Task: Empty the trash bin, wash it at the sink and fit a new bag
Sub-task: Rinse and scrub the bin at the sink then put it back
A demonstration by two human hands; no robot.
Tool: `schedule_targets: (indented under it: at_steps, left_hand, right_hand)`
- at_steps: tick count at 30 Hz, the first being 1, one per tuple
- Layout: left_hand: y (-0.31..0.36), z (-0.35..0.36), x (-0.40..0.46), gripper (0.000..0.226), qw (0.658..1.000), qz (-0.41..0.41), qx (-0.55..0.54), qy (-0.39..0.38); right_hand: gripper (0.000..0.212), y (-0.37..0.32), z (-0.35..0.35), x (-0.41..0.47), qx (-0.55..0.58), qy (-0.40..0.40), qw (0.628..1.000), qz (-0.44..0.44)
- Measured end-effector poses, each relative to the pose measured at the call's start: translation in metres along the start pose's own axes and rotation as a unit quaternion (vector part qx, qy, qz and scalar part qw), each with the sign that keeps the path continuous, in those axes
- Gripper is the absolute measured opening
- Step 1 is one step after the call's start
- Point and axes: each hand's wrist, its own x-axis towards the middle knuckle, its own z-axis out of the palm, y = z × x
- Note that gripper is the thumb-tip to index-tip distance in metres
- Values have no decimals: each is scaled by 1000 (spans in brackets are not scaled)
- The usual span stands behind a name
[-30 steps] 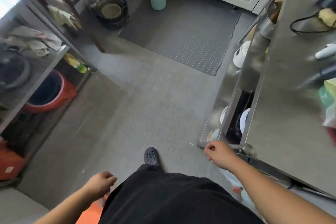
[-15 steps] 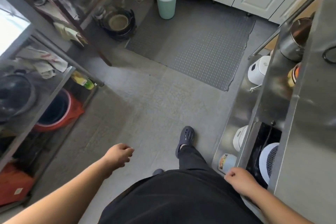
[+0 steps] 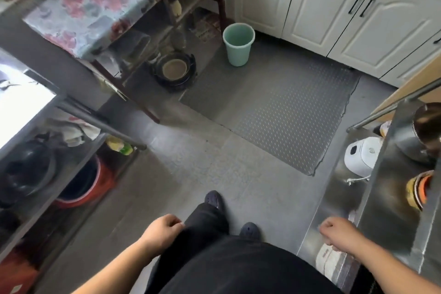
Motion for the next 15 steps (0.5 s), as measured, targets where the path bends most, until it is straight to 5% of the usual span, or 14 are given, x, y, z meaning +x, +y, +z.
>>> schedule_targets:
  at_steps: [8, 15]
  left_hand:
    - [13, -82, 106, 24, 996, -42, 67, -52]
    - [113, -231, 208, 21, 993, -1, 110, -32]
  right_hand:
    - [12, -160, -66, 92, 85, 22, 996, -29]
    - [18, -270, -89, 119, 61, -24, 997, -36]
